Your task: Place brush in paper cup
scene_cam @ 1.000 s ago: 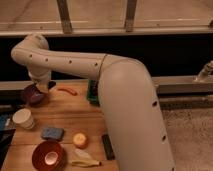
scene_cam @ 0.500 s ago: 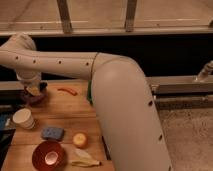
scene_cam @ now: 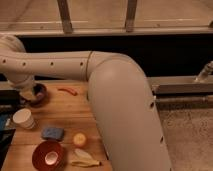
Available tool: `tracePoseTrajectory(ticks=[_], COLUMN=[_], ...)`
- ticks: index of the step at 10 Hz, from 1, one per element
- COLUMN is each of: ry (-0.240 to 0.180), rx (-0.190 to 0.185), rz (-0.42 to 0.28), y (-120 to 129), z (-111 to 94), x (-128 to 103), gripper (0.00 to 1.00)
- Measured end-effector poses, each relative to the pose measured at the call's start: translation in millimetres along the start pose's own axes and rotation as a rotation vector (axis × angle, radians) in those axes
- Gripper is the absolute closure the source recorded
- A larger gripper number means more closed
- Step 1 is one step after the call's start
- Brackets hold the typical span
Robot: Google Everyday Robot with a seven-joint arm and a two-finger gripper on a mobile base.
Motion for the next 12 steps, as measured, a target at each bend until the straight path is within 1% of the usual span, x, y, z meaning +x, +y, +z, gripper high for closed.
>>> tracePoseTrajectory(ticks=[2, 6, 9, 12], ry=[0.011, 0.014, 0.013, -0.003], rx=[-0.017, -0.068, -0.091, -0.104], rz=[-0.004, -0.019, -0.02, -0.015], y=[14, 40, 50, 55], z=[0, 6, 8, 12], x=[-5, -16, -20, -22], gripper=[1.0, 1.0, 1.0, 1.0])
